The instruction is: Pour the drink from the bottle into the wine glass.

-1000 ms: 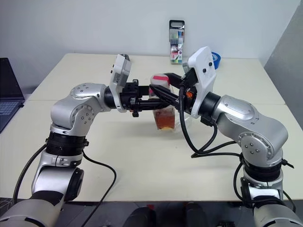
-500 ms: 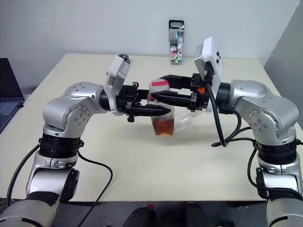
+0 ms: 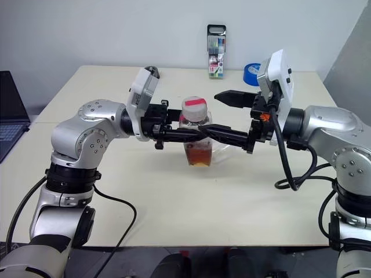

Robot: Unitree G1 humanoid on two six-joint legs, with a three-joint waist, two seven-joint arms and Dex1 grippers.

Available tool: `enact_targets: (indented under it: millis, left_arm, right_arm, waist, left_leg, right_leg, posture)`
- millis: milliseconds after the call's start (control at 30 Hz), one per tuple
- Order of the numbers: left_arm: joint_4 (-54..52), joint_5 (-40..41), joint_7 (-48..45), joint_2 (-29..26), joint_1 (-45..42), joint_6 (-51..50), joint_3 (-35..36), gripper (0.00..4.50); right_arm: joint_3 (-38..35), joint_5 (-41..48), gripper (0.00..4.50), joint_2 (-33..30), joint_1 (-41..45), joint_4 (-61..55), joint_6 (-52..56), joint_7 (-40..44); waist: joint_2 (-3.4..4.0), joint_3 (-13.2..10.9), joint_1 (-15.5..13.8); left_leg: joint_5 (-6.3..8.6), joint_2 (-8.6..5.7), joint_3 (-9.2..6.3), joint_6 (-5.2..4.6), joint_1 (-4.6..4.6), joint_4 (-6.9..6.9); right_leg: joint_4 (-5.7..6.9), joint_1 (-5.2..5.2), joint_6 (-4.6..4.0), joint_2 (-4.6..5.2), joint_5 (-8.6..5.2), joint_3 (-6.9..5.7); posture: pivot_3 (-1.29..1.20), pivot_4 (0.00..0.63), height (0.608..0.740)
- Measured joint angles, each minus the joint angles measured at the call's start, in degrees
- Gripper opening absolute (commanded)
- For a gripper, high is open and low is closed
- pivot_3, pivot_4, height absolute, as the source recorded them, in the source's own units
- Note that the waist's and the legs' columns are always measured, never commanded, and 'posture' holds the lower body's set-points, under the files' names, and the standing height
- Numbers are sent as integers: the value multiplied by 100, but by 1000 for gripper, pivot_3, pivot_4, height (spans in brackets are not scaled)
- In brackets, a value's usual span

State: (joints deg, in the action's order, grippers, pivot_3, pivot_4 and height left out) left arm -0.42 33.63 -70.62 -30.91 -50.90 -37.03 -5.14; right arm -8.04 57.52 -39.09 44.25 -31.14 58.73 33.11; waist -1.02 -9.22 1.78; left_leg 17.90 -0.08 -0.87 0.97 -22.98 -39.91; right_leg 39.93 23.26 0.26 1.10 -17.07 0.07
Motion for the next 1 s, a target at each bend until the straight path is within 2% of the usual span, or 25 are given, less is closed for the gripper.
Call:
enact_targets:
  millis: [67,233,467,733,1000]
  left_arm:
    - [75,-7,41,71,-1,10,0,1932]
    - [192,-63,94,100,-9,67,-4,1932]
    - [325,-104,67,127,-153,125,-12,1932]
    - [299,-106,20,133,-114,139,-21,1932]
    - [219,-106,20,110,-59,142,-22,1932]
  right_arm:
    - [44,-19,4492,347,-6,-268,19,-591]
    - [350,-309,4492,820,-6,-407,1,-1434]
    - [557,-631,4492,914,-5,-400,-27,-1684]
    - [586,-590,1903,935,-6,-387,-44,-1583]
    - [584,-431,1873,887,-9,-356,-44,-1547]
  waist:
    - [0,0,1]
    - [0,0,-7]
    - [0,0,-9]
    - [0,0,-4]
    - [0,0,-5]
  left_leg:
    - [-1,0,0,1,0,0]
    - [-2,-1,2,4,-1,0]
    - [-3,-2,2,4,-1,0]
    - [-1,-2,2,1,-1,0]
    - [-1,-1,2,1,-1,0]
  right_leg:
    - [1,0,0,0,0,-1]
    - [-1,1,0,0,0,-1]
    - [-3,1,0,0,0,-1]
    - [-2,1,0,0,0,-1]
    - [-2,1,0,0,0,-1]
  posture:
    - [0,150,740]
    - [0,150,740]
    - [0,150,740]
    - [0,150,740]
    - [0,150,740]
